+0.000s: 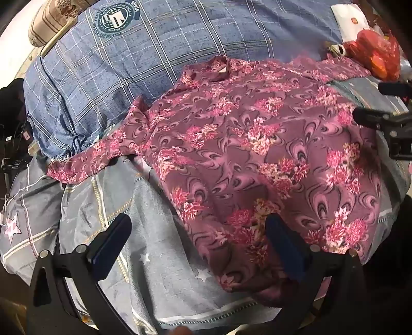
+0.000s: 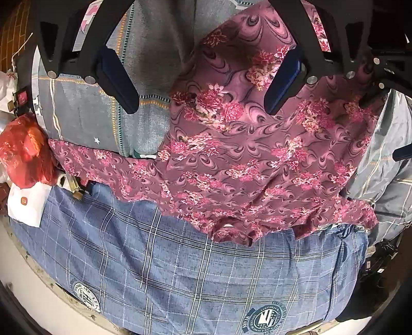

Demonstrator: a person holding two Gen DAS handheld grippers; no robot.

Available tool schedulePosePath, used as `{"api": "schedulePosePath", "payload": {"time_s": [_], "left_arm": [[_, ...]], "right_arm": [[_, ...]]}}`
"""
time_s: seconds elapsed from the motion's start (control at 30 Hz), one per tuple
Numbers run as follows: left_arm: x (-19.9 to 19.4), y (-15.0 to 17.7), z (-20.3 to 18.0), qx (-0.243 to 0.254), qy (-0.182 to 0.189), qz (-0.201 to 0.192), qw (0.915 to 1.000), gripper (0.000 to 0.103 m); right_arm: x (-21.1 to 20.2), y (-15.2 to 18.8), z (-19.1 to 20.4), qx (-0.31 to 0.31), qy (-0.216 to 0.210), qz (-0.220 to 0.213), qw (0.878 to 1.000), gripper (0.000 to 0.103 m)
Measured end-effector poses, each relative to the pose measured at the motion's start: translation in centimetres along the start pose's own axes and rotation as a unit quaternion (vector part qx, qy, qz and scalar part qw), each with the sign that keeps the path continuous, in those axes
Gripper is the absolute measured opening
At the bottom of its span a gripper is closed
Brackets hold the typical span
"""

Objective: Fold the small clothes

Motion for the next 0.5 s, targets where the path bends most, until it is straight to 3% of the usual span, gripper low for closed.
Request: {"api": "schedulePosePath", "payload": {"time_s": [0.17, 0.5], "left_arm": [[0.4, -0.7, 0.6, -0.024, 0.021, 0.018, 0.9993, 0.103], [-0.3, -0.2, 2.0, -0.059, 0.028, -0.005, 0.9979, 0.103]], "right_arm": [[0.4, 0.2, -0.1, 0.001, 0.005, 0.009, 1.0, 0.098], [0.9, 2.1, -3.6, 0.045, -0.007, 0.03, 0.999, 0.098]]}}
Point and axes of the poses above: each gripper's, at about its wrist camera, not at the fingertips, and x roughly the way its jaws point, z to its left, y to its underside, the point moved 1 cm from there along x, roughly the way its jaws point, and after that the axes turned 4 degrees about -x, right-handed, at the moved point
